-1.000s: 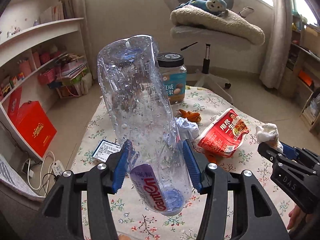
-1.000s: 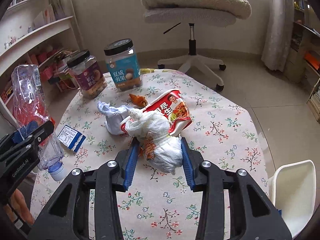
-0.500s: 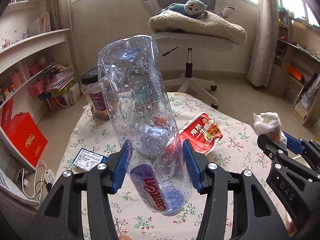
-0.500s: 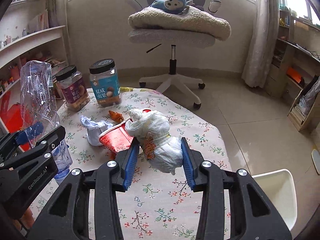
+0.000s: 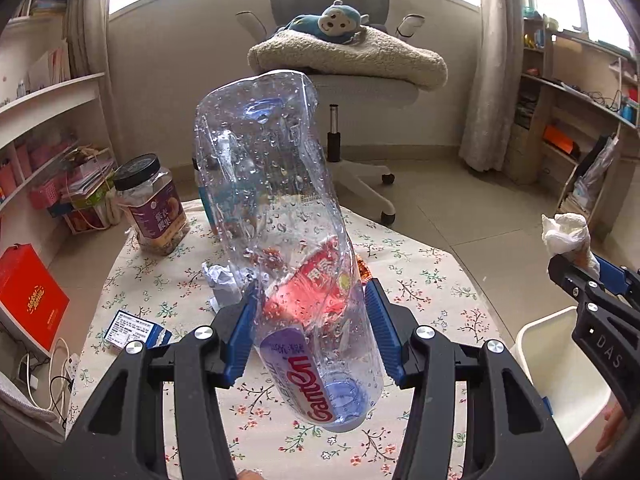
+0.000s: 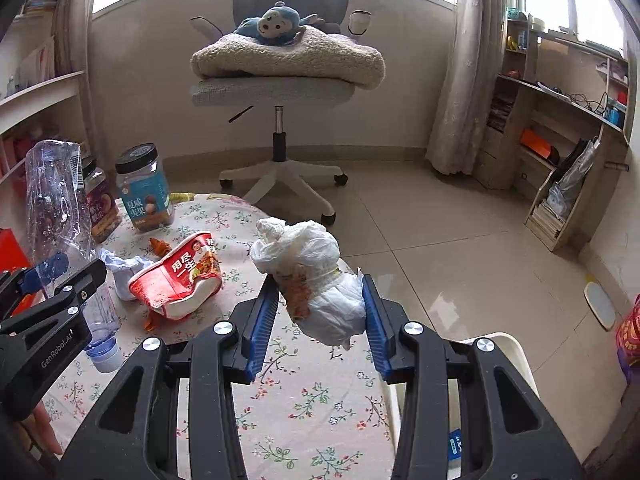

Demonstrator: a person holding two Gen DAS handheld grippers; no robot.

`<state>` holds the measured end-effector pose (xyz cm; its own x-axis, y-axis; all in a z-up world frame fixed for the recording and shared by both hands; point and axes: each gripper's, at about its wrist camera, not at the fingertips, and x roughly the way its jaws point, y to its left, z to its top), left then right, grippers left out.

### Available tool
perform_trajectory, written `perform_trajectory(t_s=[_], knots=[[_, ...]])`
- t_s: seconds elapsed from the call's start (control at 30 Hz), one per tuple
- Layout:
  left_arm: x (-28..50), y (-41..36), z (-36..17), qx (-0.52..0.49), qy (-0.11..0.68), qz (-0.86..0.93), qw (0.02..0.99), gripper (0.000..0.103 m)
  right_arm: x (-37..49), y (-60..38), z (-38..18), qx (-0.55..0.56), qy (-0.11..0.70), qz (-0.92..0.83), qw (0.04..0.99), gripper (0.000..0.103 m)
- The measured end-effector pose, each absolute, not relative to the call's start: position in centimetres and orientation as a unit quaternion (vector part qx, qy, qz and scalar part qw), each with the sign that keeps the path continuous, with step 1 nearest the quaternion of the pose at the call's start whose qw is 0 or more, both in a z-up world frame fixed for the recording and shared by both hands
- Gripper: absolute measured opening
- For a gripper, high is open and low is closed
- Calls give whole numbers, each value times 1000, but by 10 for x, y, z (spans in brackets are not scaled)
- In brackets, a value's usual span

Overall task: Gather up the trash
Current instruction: 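Drop the tissue bundle and the bottle into the white bin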

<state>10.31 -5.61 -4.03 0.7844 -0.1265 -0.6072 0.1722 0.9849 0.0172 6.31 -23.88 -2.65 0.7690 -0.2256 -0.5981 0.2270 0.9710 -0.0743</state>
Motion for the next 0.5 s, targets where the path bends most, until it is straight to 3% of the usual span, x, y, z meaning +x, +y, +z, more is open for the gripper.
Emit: perform_trajectory(t_s=[0.5], knots=[[89, -147, -44, 51, 331, -190, 923, 52, 19, -339, -19, 26, 309, -229, 922, 46]])
